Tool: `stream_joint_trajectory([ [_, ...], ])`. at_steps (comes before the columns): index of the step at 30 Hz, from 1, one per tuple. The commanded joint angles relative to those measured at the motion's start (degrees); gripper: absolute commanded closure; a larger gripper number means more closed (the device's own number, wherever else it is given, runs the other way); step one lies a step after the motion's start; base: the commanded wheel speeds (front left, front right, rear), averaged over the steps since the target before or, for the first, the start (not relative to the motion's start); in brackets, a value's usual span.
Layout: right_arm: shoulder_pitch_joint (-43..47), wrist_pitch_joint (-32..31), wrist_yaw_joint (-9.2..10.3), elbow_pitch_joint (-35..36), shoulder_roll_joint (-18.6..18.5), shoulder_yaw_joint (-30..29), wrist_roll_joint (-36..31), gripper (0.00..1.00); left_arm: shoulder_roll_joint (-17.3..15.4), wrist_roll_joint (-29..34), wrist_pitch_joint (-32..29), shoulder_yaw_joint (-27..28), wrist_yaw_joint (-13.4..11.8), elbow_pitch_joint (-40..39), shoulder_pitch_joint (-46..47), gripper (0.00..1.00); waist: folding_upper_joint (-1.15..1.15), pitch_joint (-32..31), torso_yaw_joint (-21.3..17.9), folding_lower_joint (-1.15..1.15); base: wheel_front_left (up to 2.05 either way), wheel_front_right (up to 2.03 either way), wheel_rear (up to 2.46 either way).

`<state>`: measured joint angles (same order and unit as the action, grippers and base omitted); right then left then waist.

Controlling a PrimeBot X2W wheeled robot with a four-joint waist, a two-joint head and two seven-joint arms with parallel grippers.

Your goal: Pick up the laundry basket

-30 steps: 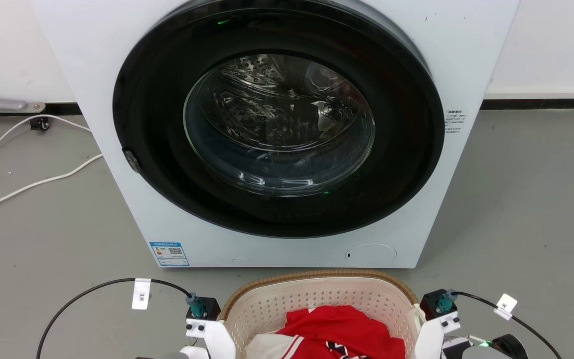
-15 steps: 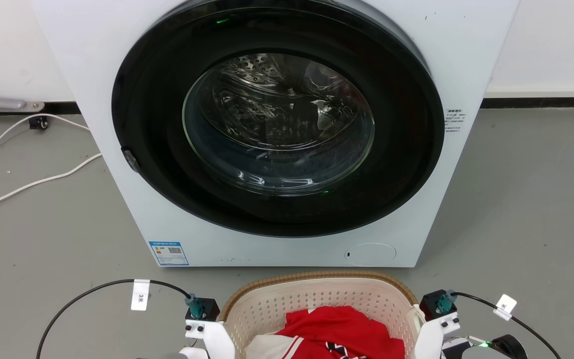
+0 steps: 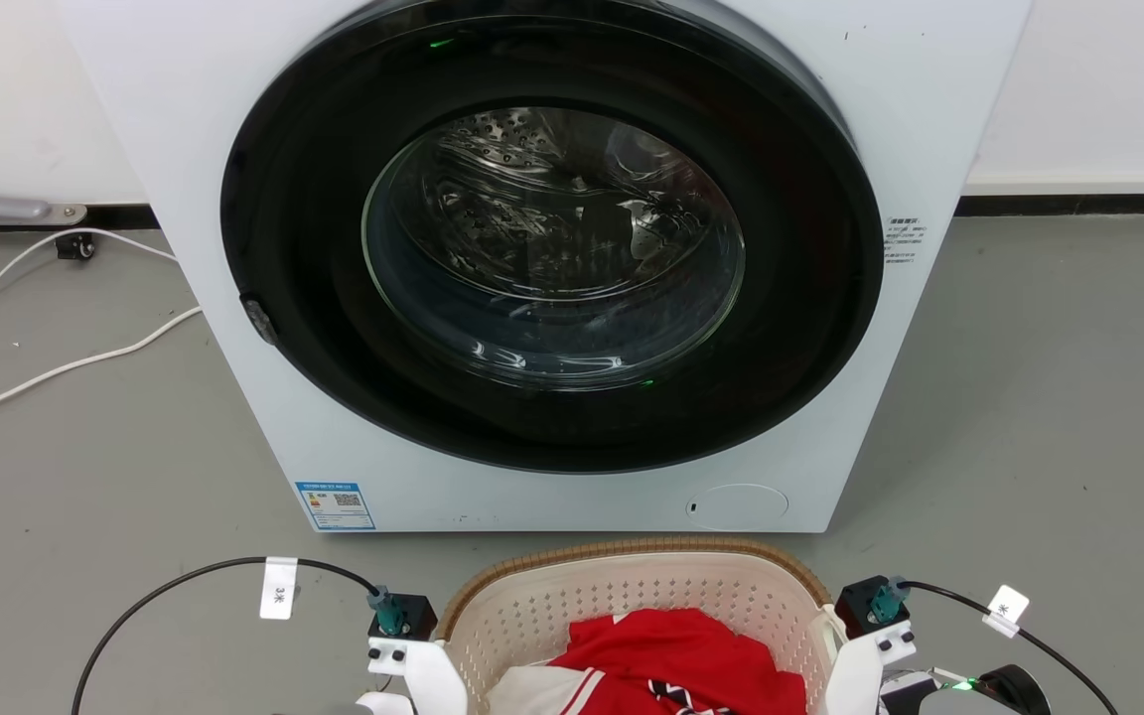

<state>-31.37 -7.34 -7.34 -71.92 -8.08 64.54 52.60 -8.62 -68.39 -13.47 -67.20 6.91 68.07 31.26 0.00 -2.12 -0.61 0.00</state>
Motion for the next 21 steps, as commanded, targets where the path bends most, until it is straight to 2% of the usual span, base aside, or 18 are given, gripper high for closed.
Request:
stream_joint_trajectory([
  [1, -1.02, 0.63, -0.26, 0.46, 0.82, 0.41, 0.14, 1.00, 0.71, -0.24, 0.12, -0.47, 1.00, -0.60, 0.85, 1.00, 0.00, 0.01, 0.00, 0.00, 0.00, 0.00, 0.00],
  [21, -1.39, 0.85, -0.26, 0.04, 0.95, 3.44, 2.71, 1.00, 0.62, -2.21, 0.80, -2.38, 1.01, -0.29, 0.89, 1.00, 0.00, -0.34, -0.21, 0.00, 0.00, 0.00, 0.00],
])
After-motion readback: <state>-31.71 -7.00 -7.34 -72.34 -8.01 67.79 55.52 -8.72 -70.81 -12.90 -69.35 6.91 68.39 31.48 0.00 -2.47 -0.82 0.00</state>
